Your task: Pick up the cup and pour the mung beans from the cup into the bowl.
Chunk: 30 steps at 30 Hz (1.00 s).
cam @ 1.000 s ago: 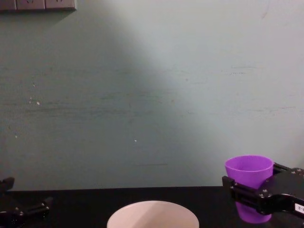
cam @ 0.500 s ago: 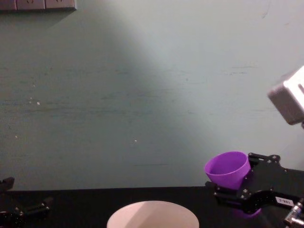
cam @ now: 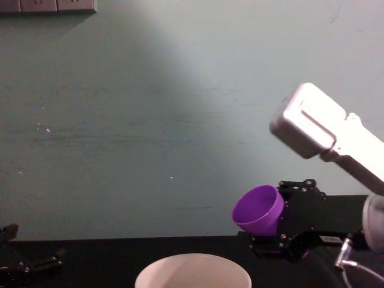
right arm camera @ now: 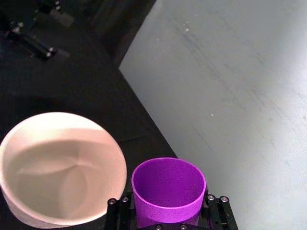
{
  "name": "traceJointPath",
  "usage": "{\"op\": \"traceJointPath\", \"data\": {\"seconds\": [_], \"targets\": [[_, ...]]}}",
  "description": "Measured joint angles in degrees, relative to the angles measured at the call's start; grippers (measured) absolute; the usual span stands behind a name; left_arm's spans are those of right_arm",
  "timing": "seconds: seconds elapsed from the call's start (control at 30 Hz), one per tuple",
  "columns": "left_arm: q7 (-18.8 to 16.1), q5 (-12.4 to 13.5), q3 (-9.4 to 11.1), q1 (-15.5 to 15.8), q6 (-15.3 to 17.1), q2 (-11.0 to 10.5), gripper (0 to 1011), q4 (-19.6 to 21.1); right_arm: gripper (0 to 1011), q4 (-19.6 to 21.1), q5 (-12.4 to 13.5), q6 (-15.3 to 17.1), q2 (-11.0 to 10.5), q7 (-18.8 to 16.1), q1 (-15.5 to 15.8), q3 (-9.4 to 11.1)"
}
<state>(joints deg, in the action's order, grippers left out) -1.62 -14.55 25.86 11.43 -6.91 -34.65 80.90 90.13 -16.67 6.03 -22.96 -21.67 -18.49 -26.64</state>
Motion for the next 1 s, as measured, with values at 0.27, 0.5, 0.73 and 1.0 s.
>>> {"op": "traceJointPath", "data": {"seconds": [0.27,0.5,0.73,1.0], "targets": [[0.0,0.0,0.0,0.0,0.0,0.0,1000,0.0,735,0.7,-6.5,2.9,0.1,-1.0,-2.6,-3.4],[0.0,0.0,0.0,0.0,0.0,0.0,1000,0.0,734,1.5,-12.9,5.1,0.4,-1.3,-3.9,-6.4],[0.0,0.0,0.0,0.0,0.0,0.0,1000,0.0,735,1.6,-20.1,6.5,0.8,-0.8,-5.0,-9.8],[0.0,0.0,0.0,0.0,0.0,0.0,1000,0.0,735,1.1,-27.0,7.4,1.3,-0.3,-5.9,-13.0]]}}
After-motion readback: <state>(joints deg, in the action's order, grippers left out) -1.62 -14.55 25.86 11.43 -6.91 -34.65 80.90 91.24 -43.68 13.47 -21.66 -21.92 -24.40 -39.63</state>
